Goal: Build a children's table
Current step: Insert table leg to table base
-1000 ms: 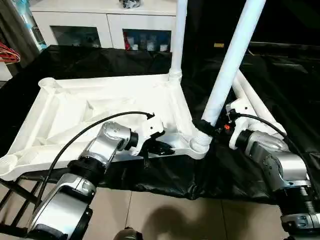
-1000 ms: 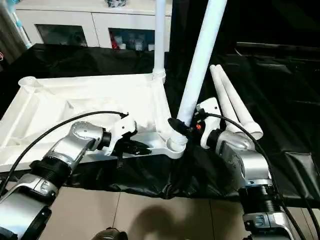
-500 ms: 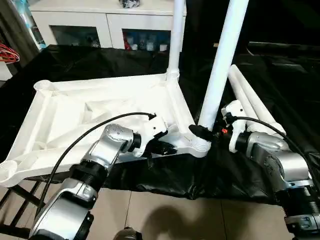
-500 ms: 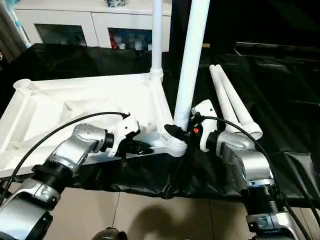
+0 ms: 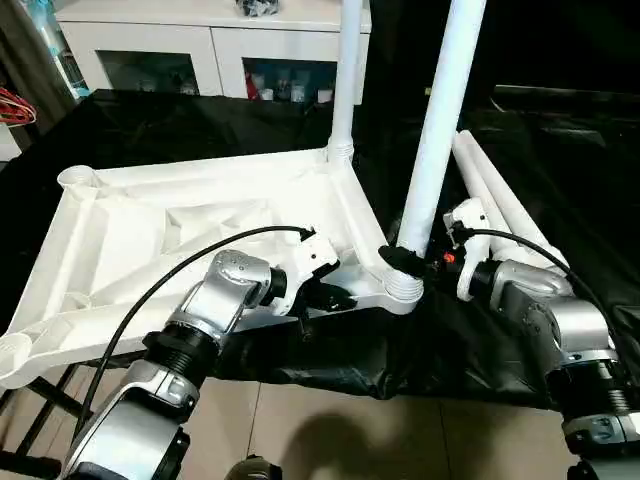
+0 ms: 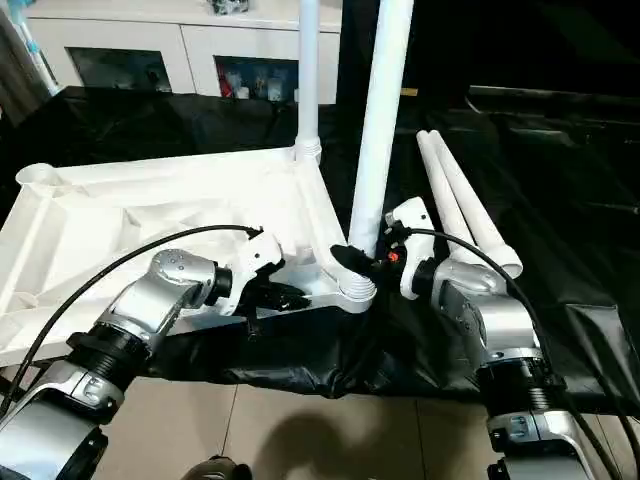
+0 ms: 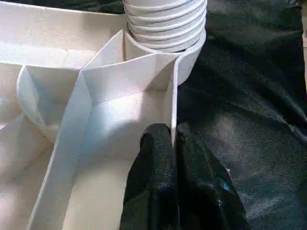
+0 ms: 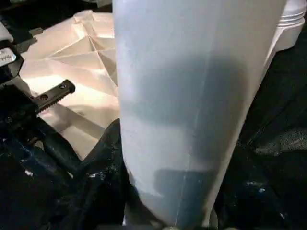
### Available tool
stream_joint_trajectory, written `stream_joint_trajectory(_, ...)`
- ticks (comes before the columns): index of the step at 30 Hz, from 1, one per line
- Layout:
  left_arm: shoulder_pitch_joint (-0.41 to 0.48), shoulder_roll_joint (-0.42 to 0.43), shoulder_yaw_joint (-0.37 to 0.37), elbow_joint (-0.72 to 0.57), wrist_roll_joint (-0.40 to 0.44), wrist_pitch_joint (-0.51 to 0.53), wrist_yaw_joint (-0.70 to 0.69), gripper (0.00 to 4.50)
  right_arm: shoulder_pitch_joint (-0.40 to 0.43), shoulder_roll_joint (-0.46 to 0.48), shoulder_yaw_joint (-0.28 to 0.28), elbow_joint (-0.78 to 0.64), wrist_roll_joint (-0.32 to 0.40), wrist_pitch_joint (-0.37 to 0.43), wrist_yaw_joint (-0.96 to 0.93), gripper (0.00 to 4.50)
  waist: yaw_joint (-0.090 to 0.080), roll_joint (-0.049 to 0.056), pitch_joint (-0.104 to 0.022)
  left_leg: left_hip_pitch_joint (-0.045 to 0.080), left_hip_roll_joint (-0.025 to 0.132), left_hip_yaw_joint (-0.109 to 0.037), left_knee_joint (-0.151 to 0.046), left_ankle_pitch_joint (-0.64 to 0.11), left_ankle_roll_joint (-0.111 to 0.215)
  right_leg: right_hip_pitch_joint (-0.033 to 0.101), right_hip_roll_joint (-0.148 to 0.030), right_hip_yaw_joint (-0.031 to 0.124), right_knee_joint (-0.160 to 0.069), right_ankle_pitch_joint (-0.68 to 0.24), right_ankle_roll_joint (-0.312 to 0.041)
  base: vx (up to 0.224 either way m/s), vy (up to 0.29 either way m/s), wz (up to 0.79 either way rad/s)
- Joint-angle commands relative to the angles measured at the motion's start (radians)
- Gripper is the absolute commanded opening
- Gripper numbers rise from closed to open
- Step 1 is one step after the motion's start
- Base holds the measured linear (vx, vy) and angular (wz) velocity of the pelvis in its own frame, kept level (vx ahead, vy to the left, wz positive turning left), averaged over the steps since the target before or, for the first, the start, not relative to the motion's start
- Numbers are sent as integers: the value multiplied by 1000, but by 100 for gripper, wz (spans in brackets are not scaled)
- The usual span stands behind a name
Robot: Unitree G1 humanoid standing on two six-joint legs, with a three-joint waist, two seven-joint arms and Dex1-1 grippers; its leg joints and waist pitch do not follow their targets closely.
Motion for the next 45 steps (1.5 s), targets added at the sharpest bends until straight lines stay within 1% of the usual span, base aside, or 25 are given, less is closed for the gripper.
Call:
stream_joint_trajectory(1,-4,-17,14,-56,-36,2,-1,0,42,2,-12,54,-7,7,-13,189,-1,-13,-77,28,54,-30,-65,-182,38,46,-85,49,-82,-184,-207,0,0,0)
stream_joint_trajectory(2,-3,-16,15,-57,-35,2,4,0,49,6,-22,60,-1,4,-15,189,0,-14,-77,29,54,-30,-65,-180,38,47,-84,48,-81,-179,-207,0,0,0)
stream_joint_trajectory(5,-2,-13,24,-51,-34,4,20,0,85,20,-61,70,19,-24,-30,189,2,-10,-78,28,53,-30,-64,-179,42,47,-85,48,-80,-165,-212,0,0,0)
stream_joint_trajectory(6,-3,-13,26,-50,-34,6,23,0,92,22,-68,72,22,-32,-33,189,3,-11,-77,29,54,-30,-65,-184,41,46,-86,48,-82,-167,-212,0,0,0)
stream_joint_trajectory(7,-3,-12,26,-47,-32,3,24,0,102,27,-80,70,30,-36,-35,189,3,-8,-77,28,54,-32,-66,-189,39,47,-85,47,-82,-174,-211,0,0,0)
stream_joint_trajectory(10,-8,-11,29,-37,-32,-1,33,0,129,39,-108,69,52,-57,-39,189,3,-9,-77,31,54,-31,-67,-199,36,46,-84,47,-84,-184,-209,0,0,0)
stream_joint_trajectory(12,-11,-11,32,-30,-31,-4,39,0,145,45,-116,64,60,-65,-37,189,3,-8,-77,31,55,-31,-68,-203,35,45,-85,48,-85,-185,-208,0,0,0)
stream_joint_trajectory(14,-18,-14,39,-21,-32,-5,51,0,182,59,-127,49,75,-80,-30,189,4,-10,-77,30,55,-31,-68,-203,38,46,-86,47,-85,-183,-208,0,0,0)
stream_joint_trajectory(15,-20,-16,41,-17,-33,-5,56,0,200,66,-129,42,78,-91,-32,189,3,-11,-75,29,55,-32,-69,-206,39,46,-86,47,-86,-192,-205,0,0,0)
stream_joint_trajectory(18,-24,-21,45,-13,-34,-5,70,0,225,84,-136,26,85,-108,-39,189,2,-9,-72,31,56,-33,-72,-233,34,43,-88,47,-93,-240,-197,0,0,0)
stream_joint_trajectory(19,-23,-21,45,-13,-34,-5,71,0,229,88,-140,22,90,-107,-39,189,1,-14,-72,32,55,-33,-73,-241,30,43,-87,47,-95,-261,-190,0,0,0)
stream_joint_trajectory(21,-22,-20,46,-14,-35,-6,71,0,234,93,-141,16,98,-105,-43,189,1,-12,-72,31,55,-34,-74,-233,29,43,-88,48,-94,-266,-185,0,0,0)
stream_joint_trajectory(24,-21,-18,42,-13,-32,-10,67,0,242,91,-120,10,79,-119,-49,189,1,-10,-73,30,55,-33,-74,-224,31,42,-87,48,-93,-243,-187,0,0,0)
stream_joint_trajectory(27,-22,-13,36,-12,-27,-16,62,0,235,84,-103,-5,56,-120,-51,189,0,-10,-71,29,54,-33,-75,-231,29,42,-87,48,-95,-259,-182,0,0,0)
stream_joint_trajectory(30,-20,-3,25,-16,-18,-30,50,0,201,49,-47,-21,-4,-117,-43,189,0,-11,-71,31,55,-34,-75,-231,25,41,-86,48,-94,-264,-177,0,0,0)
stream_joint_trajectory(33,-19,3,19,-19,-15,-32,43,0,175,34,-24,-20,-24,-109,-34,189,-1,-12,-71,31,55,-34,-76,-238,21,41,-87,49,-95,-272,-174,0,0,0)
stream_joint_trajectory(35,-18,11,12,-19,-10,-33,32,0,126,16,7,-7,-40,-92,-7,189,-4,-13,-71,29,53,-35,-76,-237,21,43,-86,48,-94,-274,-174,0,0,0)
stream_joint_trajectory(36,-18,14,9,-19,-8,-34,28,0,110,10,18,0,-45,-84,3,189,-9,-13,-70,27,52,-35,-76,-237,22,45,-86,47,-95,-280,-175,0,0,0)
stream_joint_trajectory(38,-17,18,6,-21,-7,-31,21,0,94,4,30,8,-52,-77,16,189,-10,-13,-70,29,53,-33,-74,-238,23,42,-86,49,-96,-278,-174,0,0,0)
stream_joint_trajectory(39,-17,22,0,-24,-6,-30,12,0,74,-8,51,21,-61,-67,36,189,-14,-24,-71,27,52,-33,-74,-233,27,45,-86,47,-94,-269,-179,0,0,0)
stream_joint_trajectory(40,-17,25,1,-25,-8,-30,11,0,60,-25,76,33,-75,-56,63,189,-16,-23,-71,26,52,-33,-74,-220,31,45,-84,47,-91,-256,-185,0,0,0)
stream_joint_trajectory(42,-18,27,0,-24,-8,-30,10,0,53,-33,88,42,-82,-51,80,189,-18,-18,-71,28,53,-32,-72,-216,35,43,-85,48,-92,-251,-190,0,0,0)
stream_joint_trajectory(43,-19,29,-1,-24,-7,-31,8,0,49,-40,97,51,-87,-47,96,189,-19,-23,-70,27,53,-32,-73,-217,35,44,-85,48,-92,-250,-191,0,0,0)
stream_joint_trajectory(44,-19,33,-3,-24,-7,-29,3,0,44,-47,107,64,-95,-50,114,189,-18,-22,-70,29,54,-32,-73,-223,34,44,-85,48,-92,-252,-192,0,0,0)
stream_joint_trajectory(45,-19,33,-3,-24,-7,-29,3,0,44,-47,107,64,-95,-50,114,189,-19,-25,-70,29,54,-32,-73,-226,35,44,-86,48,-92,-253,-192,0,0,0)
